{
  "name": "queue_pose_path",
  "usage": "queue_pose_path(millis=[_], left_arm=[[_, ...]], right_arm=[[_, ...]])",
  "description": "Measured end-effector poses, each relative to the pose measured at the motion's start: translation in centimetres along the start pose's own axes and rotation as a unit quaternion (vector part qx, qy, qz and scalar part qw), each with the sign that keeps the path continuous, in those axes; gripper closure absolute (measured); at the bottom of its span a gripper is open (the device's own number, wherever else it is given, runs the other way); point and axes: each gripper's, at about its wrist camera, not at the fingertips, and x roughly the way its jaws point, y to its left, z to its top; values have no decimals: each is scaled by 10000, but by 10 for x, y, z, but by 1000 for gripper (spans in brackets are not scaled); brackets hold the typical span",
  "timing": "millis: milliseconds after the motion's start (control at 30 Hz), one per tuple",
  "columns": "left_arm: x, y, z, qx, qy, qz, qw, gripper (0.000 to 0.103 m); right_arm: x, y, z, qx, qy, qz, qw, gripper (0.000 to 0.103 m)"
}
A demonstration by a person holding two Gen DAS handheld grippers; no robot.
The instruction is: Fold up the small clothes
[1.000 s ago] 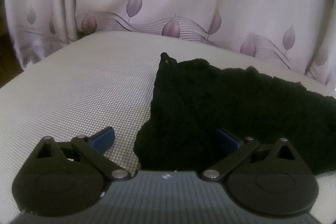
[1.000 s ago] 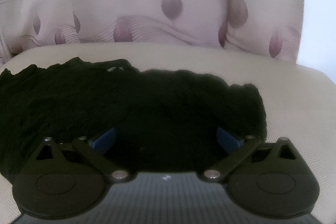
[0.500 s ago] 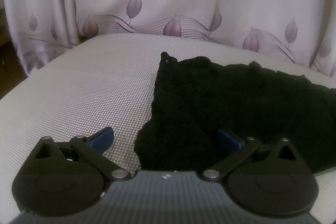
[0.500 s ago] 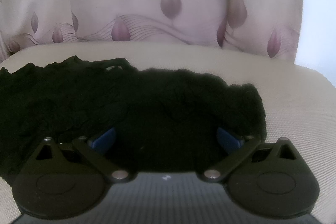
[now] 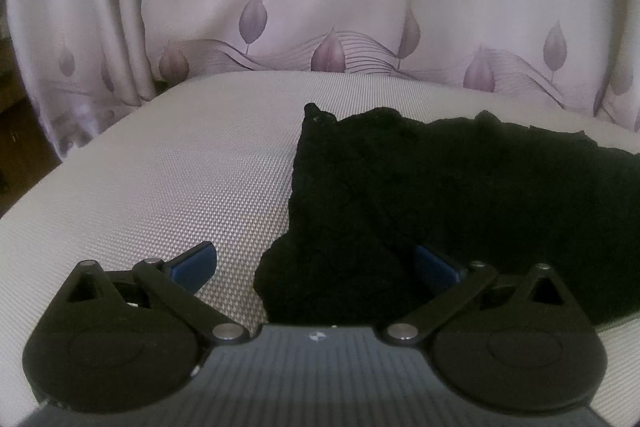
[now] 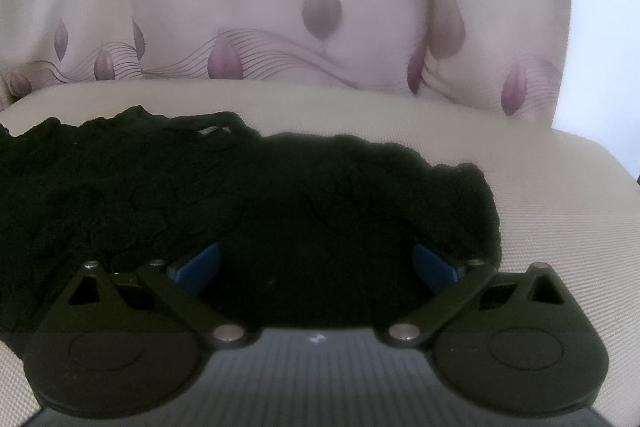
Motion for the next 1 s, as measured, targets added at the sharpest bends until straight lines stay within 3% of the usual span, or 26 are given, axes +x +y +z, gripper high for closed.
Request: queue_pose_path(millis=[300,633,1000], left_arm=[[0,1,0,-18,17,-16,10000,0],[0,0,-1,4,9,8,10000,0],[0,-1,-1,-5,13,4,10000,0]], right_arm=[[0,-1,-1,128,32,-18,9999,0],[-6,20,-2,-515,-204,-551,9969,0],[-7,26,-2,-665,-282,-685,9950,0]])
